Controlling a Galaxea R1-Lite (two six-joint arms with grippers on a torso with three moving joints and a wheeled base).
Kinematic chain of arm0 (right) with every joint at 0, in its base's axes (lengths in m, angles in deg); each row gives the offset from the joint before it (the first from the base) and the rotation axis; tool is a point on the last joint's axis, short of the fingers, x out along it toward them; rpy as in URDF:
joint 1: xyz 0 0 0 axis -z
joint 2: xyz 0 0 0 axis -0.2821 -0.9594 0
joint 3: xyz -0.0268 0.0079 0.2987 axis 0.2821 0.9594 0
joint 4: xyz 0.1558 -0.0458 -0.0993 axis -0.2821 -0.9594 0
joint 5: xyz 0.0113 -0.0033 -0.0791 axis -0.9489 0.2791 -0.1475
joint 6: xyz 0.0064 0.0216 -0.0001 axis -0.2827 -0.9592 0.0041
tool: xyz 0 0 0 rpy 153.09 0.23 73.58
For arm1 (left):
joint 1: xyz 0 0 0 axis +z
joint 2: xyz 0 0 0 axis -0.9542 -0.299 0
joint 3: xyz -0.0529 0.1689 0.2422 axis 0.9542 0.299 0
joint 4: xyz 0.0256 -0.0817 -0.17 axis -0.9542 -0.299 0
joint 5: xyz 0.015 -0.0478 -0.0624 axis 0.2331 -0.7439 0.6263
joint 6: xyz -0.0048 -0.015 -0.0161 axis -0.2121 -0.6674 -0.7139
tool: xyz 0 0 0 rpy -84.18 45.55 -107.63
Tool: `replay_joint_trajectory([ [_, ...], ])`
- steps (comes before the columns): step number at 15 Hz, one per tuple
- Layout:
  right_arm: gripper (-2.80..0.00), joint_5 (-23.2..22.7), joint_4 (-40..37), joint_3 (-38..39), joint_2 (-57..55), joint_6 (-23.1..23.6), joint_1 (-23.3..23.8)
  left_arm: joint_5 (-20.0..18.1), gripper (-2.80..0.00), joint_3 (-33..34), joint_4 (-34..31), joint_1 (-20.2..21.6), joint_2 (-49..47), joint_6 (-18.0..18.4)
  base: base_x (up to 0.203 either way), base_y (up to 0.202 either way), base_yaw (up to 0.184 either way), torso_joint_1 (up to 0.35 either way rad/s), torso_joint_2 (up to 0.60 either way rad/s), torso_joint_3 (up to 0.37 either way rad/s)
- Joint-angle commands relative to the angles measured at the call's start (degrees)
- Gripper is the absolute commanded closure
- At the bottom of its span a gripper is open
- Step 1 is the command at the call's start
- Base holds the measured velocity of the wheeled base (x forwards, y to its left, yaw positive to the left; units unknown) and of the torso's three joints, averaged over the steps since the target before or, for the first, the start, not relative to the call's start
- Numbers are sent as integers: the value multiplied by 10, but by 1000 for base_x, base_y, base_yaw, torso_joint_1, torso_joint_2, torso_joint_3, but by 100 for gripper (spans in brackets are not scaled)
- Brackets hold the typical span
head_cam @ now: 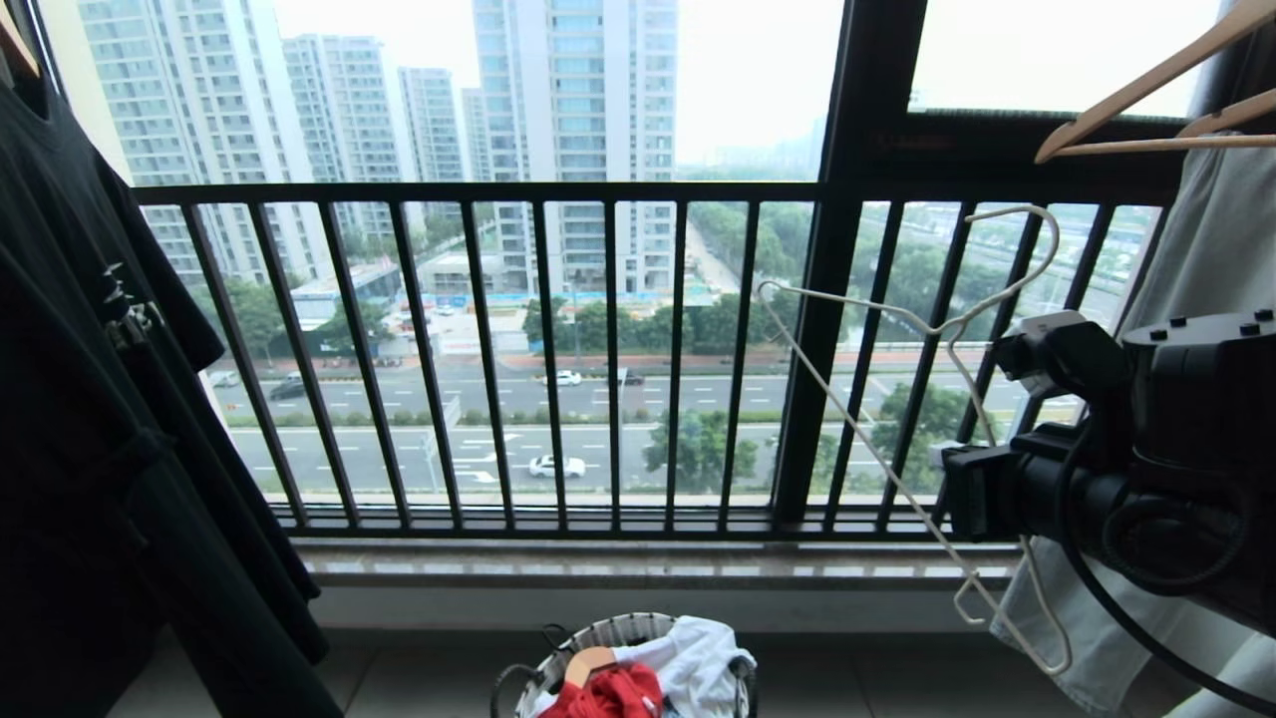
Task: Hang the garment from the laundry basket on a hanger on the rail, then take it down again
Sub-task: Pick up clothes from the basket
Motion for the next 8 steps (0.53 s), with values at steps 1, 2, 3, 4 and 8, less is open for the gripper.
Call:
replay_joint_trajectory([
  [1,0,2,1,0,1,0,0,0,0,0,0,0,0,0,0,0,0,-189,496,299],
  [2,0,1,1,0,2,0,-1,0,0,0,0,0,0,0,0,0,0,-193,500,305],
  [3,0,1,1,0,1,0,0,0,0,0,0,0,0,0,0,0,0,-169,491,310],
  [4,0,1,1,0,1,0,0,0,0,0,0,0,0,0,0,0,0,-168,486,307],
  [8,0,2,1,0,1,0,0,0,0,0,0,0,0,0,0,0,0,-155,478,319],
])
